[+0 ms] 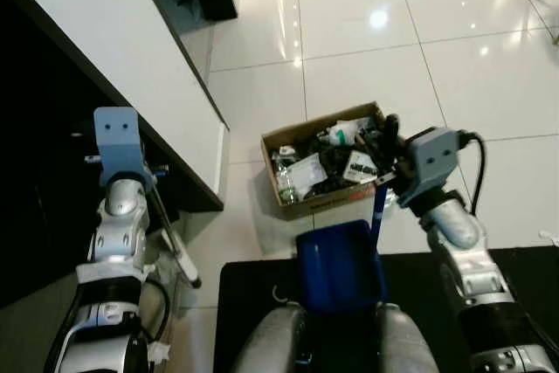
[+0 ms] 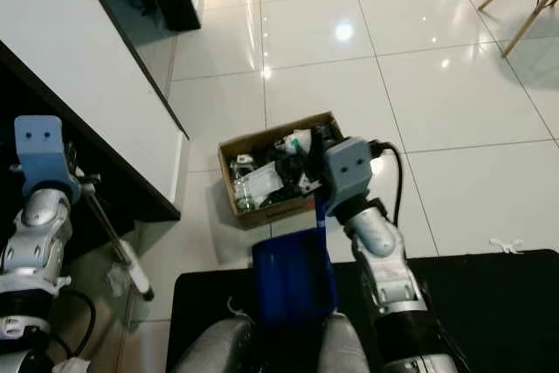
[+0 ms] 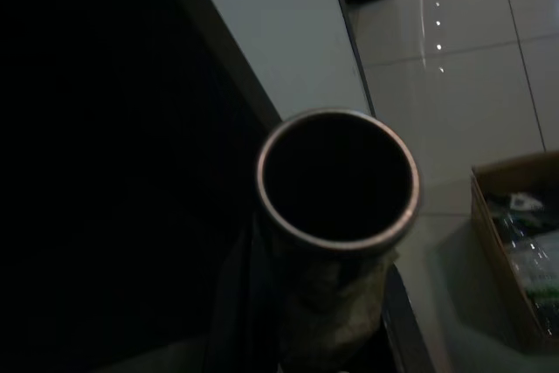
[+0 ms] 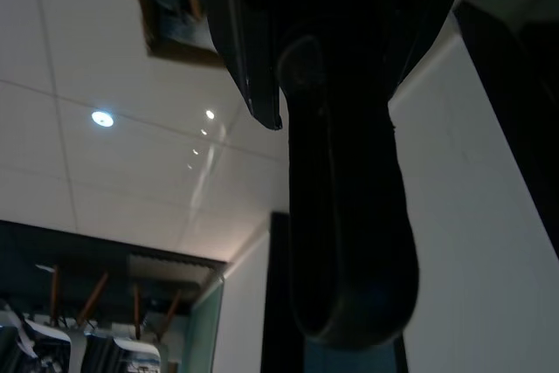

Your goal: Sweep floor

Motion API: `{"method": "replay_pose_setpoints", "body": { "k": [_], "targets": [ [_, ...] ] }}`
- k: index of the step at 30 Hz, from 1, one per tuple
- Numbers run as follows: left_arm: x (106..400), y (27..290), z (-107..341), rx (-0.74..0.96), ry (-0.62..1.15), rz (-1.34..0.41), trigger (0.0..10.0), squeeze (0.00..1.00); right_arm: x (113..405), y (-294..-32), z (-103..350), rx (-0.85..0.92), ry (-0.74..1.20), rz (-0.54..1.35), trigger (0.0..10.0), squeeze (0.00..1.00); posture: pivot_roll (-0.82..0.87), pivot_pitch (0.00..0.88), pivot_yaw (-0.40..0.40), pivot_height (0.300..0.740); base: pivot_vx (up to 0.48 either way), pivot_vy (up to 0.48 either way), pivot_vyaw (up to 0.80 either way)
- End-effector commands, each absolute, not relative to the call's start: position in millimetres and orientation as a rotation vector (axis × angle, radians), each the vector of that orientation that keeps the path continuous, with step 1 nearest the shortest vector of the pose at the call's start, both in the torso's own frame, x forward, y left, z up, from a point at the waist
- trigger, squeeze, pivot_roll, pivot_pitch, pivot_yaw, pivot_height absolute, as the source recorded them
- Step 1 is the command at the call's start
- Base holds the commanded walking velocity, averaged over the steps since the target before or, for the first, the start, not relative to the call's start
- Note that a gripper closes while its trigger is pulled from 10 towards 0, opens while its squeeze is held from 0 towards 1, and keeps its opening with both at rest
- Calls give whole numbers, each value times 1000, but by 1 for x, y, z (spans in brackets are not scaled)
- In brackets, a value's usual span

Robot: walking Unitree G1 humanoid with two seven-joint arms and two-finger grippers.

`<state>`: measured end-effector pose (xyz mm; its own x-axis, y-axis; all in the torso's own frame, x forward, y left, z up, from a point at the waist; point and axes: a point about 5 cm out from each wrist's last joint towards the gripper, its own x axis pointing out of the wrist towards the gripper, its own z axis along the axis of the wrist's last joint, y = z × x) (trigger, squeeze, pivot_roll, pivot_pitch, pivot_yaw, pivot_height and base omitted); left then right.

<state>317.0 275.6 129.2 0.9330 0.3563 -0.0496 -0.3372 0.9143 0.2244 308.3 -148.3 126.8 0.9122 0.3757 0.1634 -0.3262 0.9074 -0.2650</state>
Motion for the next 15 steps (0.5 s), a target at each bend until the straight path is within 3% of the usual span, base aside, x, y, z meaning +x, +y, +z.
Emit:
{"method": "replay_pose_setpoints", "body": {
  "k": [1,15],
  "targets": [
    [309,284,125,213,108,383,10000,0,308,-144,121,-267,-222,382,10000,0,59,175,161,740,0,0,0],
    [305,275,117,203,99,347,10000,0,301,-151,75,-304,-84,359,10000,0,61,177,159,740,0,0,0]
  ]
}}
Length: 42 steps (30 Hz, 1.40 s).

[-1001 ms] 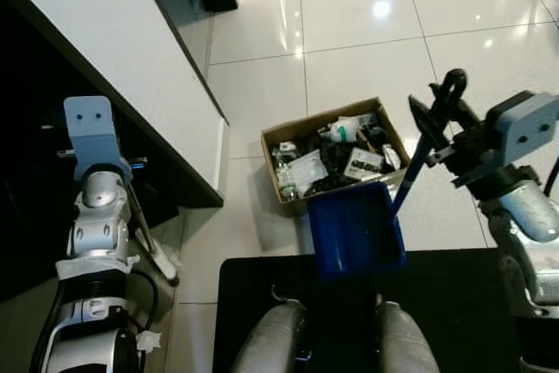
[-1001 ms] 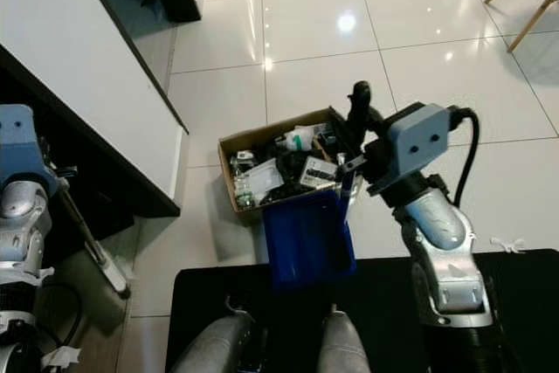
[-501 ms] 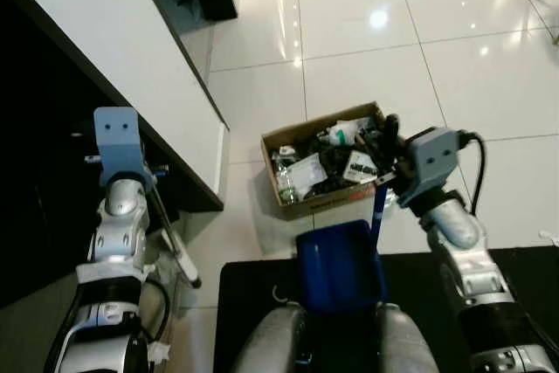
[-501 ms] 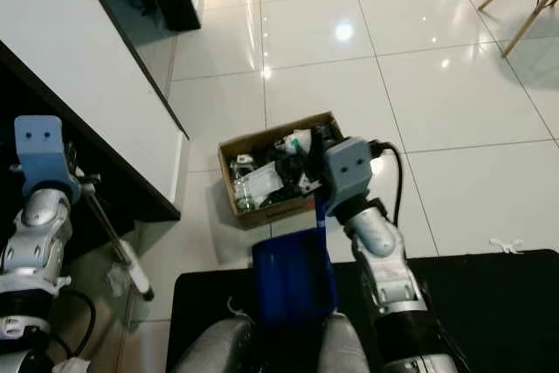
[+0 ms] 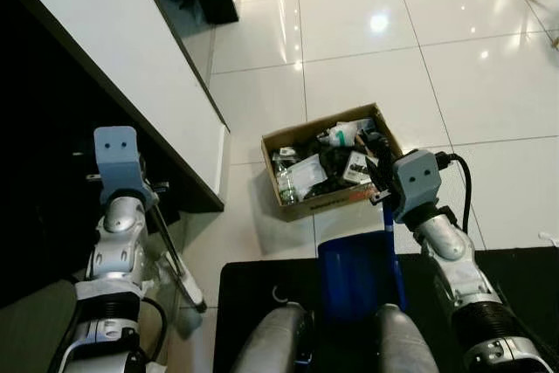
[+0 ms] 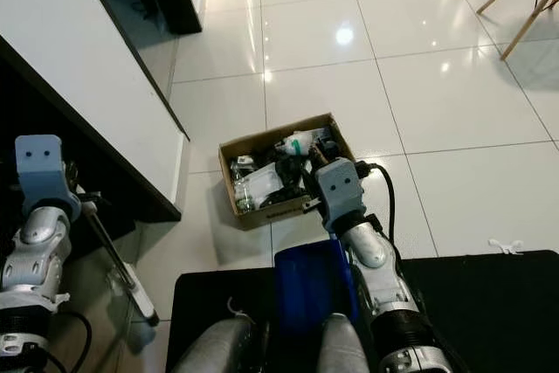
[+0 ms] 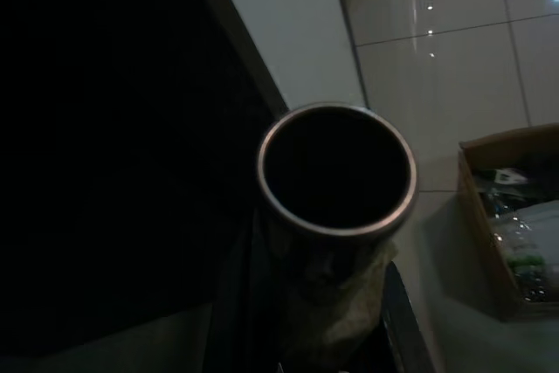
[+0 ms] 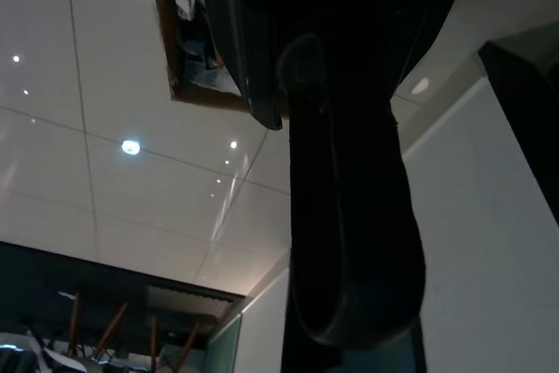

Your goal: Sweep floor

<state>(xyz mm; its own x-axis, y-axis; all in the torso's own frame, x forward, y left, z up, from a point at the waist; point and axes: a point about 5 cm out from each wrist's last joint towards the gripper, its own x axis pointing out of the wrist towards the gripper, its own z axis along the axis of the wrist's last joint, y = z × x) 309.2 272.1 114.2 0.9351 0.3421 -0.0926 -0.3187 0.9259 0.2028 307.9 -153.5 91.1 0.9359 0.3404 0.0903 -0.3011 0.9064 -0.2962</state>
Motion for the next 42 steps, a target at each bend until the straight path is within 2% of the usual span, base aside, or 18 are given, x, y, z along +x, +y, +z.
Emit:
{"method": "replay_pose_setpoints", "body": {
  "k": [1,5,16,25,30,34,42],
  "targets": [
    [304,275,116,202,102,347,10000,0,299,-155,75,-305,-88,351,10000,0,57,183,158,740,0,0,0],
    [304,275,114,198,107,345,10000,0,303,-161,88,-286,-157,311,10000,0,52,185,161,740,0,0,0],
    [309,274,117,208,99,334,10000,0,326,-144,132,-235,-341,319,10000,0,64,175,171,740,0,0,0],
    [301,276,113,224,110,336,10000,0,321,-135,94,-217,-203,342,10000,0,94,191,179,740,0,0,0],
    [298,277,112,231,114,335,10000,0,319,-136,78,-182,-121,326,10000,0,105,191,181,740,0,0,0],
    [295,277,110,233,119,338,10000,0,314,-137,62,-221,-35,347,10000,0,105,192,176,740,0,0,0],
    [293,274,107,229,126,336,10000,0,311,-144,61,-255,-50,351,10000,0,97,195,173,740,0,0,0]
  ]
}}
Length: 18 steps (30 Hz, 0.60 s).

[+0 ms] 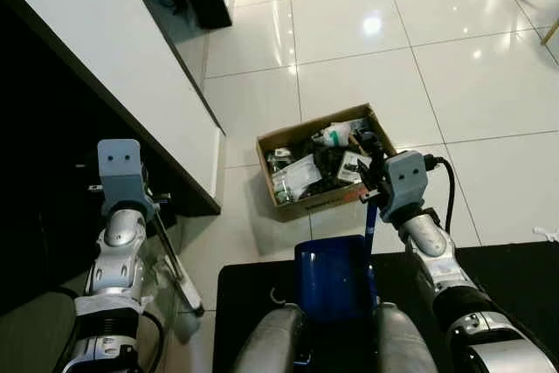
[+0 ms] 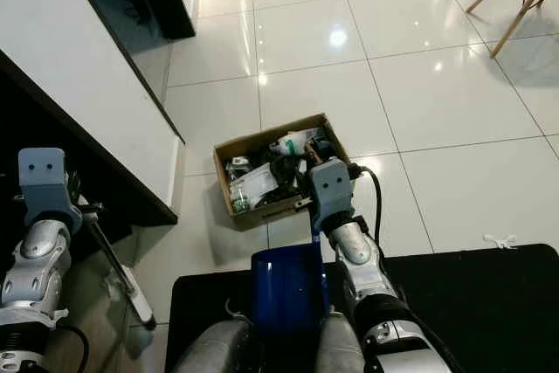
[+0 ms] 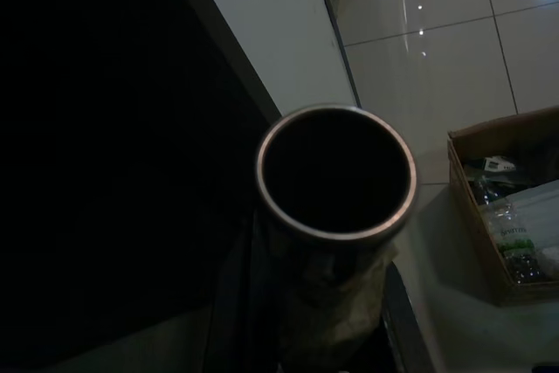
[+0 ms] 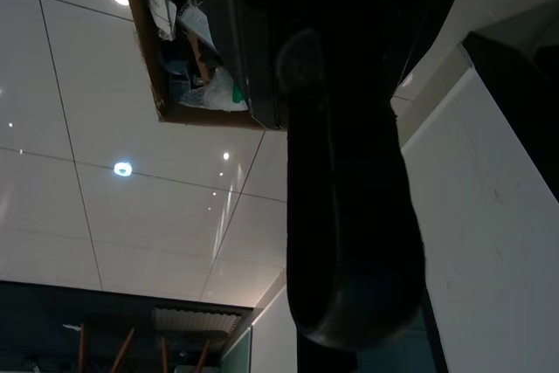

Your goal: Sweep floor

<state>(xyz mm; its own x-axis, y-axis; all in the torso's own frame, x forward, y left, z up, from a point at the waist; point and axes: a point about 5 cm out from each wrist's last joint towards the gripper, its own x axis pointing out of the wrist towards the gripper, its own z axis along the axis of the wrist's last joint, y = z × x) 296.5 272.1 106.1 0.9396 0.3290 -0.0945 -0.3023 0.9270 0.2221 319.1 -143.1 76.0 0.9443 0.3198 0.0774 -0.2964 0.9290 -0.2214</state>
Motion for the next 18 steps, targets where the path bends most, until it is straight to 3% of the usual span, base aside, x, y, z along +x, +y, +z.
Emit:
{"method": "replay_pose_setpoints", "body": {
  "k": [1,7,18],
  "targets": [
    [293,273,107,228,126,335,10000,0,312,-145,64,-277,-66,355,10000,0,97,195,173,740,0,0,0],
    [297,271,107,226,126,329,10000,0,321,-153,79,-356,-132,347,10000,0,82,181,175,740,0,0,0],
    [299,271,110,230,120,333,10000,0,319,-140,72,-369,-106,427,10000,0,86,164,172,740,0,0,0]
  ]
}}
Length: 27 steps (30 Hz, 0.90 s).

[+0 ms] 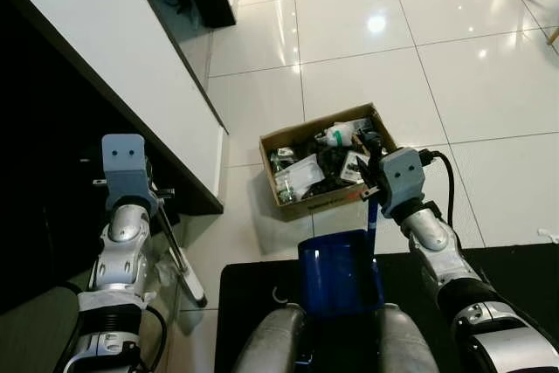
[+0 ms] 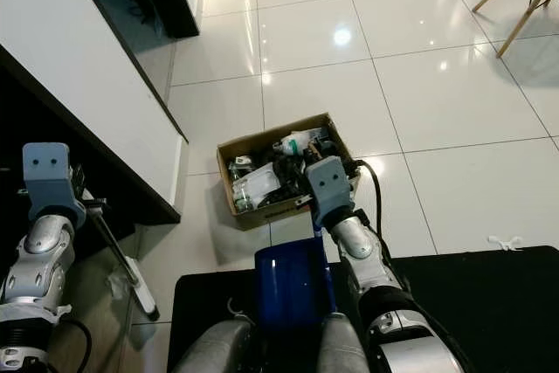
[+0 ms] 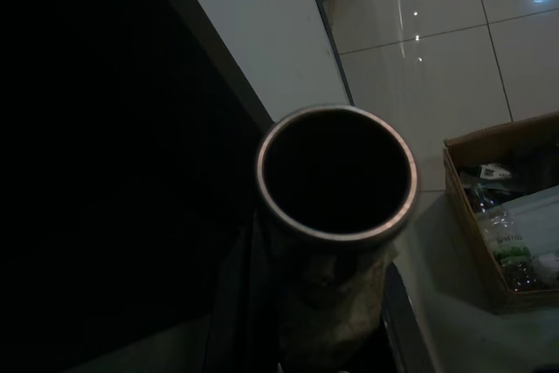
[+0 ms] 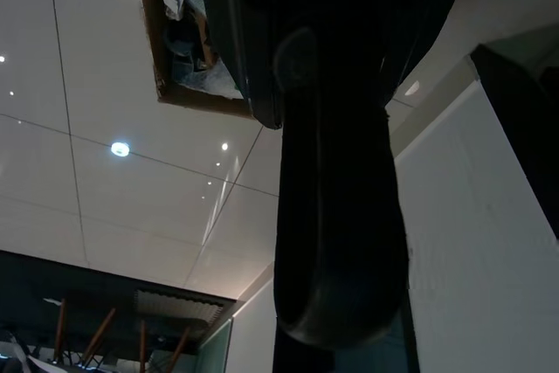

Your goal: Sweep floor

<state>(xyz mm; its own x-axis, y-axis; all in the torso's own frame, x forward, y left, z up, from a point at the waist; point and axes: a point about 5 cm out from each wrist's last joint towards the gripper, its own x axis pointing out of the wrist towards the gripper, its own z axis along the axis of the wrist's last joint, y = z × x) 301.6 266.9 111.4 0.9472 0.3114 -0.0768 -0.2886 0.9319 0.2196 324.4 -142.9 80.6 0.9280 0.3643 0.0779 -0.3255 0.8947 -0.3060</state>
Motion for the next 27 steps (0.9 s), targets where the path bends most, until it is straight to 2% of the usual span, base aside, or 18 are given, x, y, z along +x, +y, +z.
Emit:
{"method": "replay_pose_setpoints", "body": {
  "k": [1,6,9,13,19,25,27],
  "targets": [
    [299,272,110,231,120,334,10000,0,319,-140,72,-371,-105,429,10000,0,87,162,172,740,0,0,0],
    [294,276,111,242,121,335,10000,0,319,-140,72,-409,-110,452,10000,0,82,160,179,740,0,0,0],
    [279,295,108,257,175,375,10000,0,318,-140,73,-467,-129,489,10000,0,85,163,184,740,0,0,0],
    [261,303,102,271,220,380,10000,0,320,-143,78,-500,-160,495,10000,0,100,168,178,740,0,0,0],
    [256,296,98,248,233,367,10000,0,322,-137,77,-496,-136,526,10000,0,104,170,168,740,0,0,0],
    [236,280,80,189,363,338,10000,0,314,-129,65,-464,-103,551,10000,0,118,176,167,740,0,0,0],
    [234,268,71,61,376,354,10000,0,311,-125,62,-457,-101,555,10000,0,116,185,165,740,0,0,0]
  ]
}}
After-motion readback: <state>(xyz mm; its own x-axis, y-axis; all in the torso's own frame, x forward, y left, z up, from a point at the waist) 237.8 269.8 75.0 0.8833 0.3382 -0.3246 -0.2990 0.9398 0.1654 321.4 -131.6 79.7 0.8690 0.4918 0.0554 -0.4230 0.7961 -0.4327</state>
